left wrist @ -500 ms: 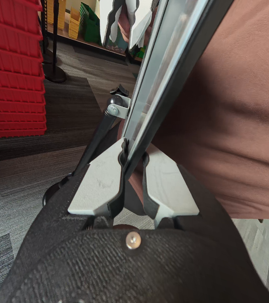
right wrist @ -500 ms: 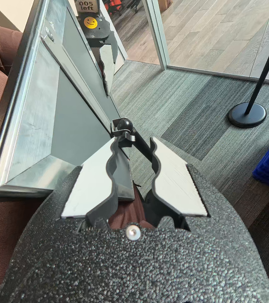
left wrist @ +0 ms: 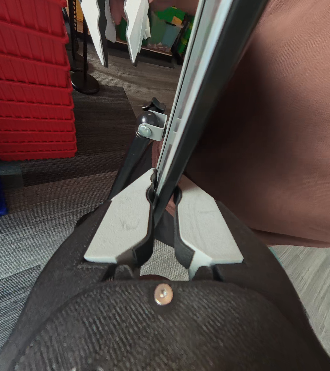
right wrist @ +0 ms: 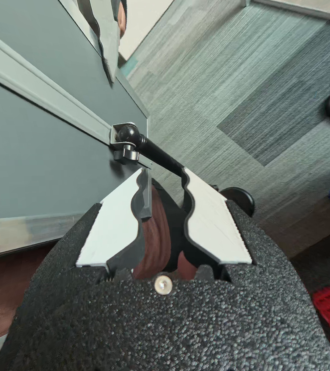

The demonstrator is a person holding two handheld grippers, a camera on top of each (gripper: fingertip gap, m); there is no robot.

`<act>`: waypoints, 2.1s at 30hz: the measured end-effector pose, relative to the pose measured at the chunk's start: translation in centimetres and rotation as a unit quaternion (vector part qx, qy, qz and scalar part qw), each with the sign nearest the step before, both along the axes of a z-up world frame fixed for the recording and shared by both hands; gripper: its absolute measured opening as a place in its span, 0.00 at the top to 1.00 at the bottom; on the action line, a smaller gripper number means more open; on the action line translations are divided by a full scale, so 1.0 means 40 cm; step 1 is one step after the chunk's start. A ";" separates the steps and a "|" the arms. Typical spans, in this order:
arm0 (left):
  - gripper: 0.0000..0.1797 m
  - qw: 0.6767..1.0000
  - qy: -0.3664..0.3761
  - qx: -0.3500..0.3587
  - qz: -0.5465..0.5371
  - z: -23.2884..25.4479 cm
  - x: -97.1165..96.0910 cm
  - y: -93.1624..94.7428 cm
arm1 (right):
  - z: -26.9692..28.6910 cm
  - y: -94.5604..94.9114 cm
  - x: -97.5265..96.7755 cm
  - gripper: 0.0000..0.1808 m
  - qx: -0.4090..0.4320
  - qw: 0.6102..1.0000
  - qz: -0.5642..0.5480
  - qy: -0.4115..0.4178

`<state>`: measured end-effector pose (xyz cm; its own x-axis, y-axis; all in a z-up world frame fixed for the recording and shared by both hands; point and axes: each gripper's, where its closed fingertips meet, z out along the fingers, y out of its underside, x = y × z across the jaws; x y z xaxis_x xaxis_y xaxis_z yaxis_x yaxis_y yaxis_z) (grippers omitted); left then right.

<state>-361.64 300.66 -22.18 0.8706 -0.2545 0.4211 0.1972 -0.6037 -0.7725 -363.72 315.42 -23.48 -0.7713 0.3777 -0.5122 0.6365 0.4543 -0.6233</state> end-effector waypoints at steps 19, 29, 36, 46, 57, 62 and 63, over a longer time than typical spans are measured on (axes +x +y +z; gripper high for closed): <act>0.91 0.998 -0.039 -0.032 0.048 0.001 -0.003 0.009 | -0.030 -0.165 0.128 0.82 -0.163 0.910 0.134 -0.356; 0.91 0.999 -0.039 -0.022 0.026 0.001 0.012 0.005 | 0.008 -0.165 0.161 0.81 -0.259 0.755 0.189 -0.572; 0.91 0.997 -0.057 -0.010 0.055 0.004 -0.005 0.002 | 0.015 -0.174 0.146 0.82 -0.303 0.739 0.198 -0.569; 0.80 0.994 -0.066 0.021 0.087 -0.010 -0.005 -0.042 | 0.013 -0.030 0.042 0.76 -0.124 0.984 0.080 -0.105; 0.79 0.972 -0.086 0.118 0.185 -0.080 -0.021 -0.070 | -0.053 0.185 0.170 0.83 0.100 0.983 -0.071 0.138; 0.79 0.960 -0.059 0.097 0.256 -0.074 -0.045 -0.122 | -0.109 0.202 0.120 0.64 0.084 0.979 -0.136 0.130; 0.78 0.956 -0.060 0.086 0.274 -0.078 -0.046 -0.135 | -0.125 0.205 0.113 0.65 0.080 0.980 -0.133 0.127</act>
